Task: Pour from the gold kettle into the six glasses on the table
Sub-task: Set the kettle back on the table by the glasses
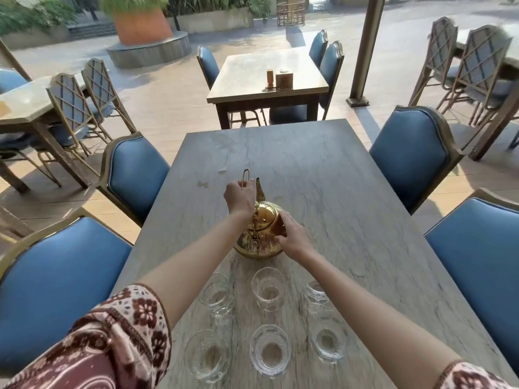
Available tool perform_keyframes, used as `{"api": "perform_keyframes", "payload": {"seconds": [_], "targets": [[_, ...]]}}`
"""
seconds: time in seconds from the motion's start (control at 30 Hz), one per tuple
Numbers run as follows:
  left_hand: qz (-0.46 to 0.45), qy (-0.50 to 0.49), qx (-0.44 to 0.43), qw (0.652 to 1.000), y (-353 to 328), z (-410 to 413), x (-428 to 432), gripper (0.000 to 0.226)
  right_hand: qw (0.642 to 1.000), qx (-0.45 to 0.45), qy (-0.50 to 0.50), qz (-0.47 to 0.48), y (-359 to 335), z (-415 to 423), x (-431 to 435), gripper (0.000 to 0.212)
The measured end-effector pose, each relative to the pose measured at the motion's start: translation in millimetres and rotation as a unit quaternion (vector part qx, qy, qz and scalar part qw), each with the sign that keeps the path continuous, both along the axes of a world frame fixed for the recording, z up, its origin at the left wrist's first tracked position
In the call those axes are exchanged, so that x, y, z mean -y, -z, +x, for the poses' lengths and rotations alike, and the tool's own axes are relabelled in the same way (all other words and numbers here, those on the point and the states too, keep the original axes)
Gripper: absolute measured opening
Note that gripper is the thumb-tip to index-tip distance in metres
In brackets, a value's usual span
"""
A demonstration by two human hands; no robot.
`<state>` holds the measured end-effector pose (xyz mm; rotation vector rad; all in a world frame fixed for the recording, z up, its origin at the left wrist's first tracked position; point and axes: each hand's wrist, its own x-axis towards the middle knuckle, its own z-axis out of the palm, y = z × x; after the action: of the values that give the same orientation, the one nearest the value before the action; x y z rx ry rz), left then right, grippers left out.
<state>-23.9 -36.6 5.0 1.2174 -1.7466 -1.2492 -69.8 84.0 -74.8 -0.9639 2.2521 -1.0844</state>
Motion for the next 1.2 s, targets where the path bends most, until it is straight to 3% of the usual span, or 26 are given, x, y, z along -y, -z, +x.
{"api": "perform_keyframes", "payload": {"seconds": [0.2,0.4,0.7,0.83,0.97,1.13,1.2], "targets": [[-0.002,-0.003,0.014,1.0,18.2,-8.1,0.4,0.038,0.999,0.005,-0.001,0.047,15.3,-6.5,4.6,0.078],[0.003,0.009,0.02,1.0,25.1,-16.5,-3.5,0.023,0.997,0.019,-0.011,0.073,23.3,-11.0,8.7,0.102],[0.038,0.086,0.08,0.992,17.3,-7.5,-0.7,0.026,0.997,-0.007,-0.024,0.075,27.7,-17.1,11.1,0.095],[0.093,0.151,0.117,0.977,10.7,7.6,2.0,0.039,0.986,-0.043,-0.054,0.154,15.8,-13.5,9.4,0.097],[0.039,0.189,0.143,0.971,12.5,39.2,-14.3,0.058,0.972,-0.085,-0.062,0.211,0.0,-2.9,0.1,0.084],[-0.049,0.219,0.232,0.946,20.7,83.5,-32.8,0.031,0.95,-0.143,-0.087,0.263,-11.4,12.9,-22.4,0.036],[-0.075,0.237,0.265,0.932,19.8,101.7,-39.9,0.029,0.942,-0.154,-0.106,0.279,-22.6,25.3,-29.7,0.027]]}}
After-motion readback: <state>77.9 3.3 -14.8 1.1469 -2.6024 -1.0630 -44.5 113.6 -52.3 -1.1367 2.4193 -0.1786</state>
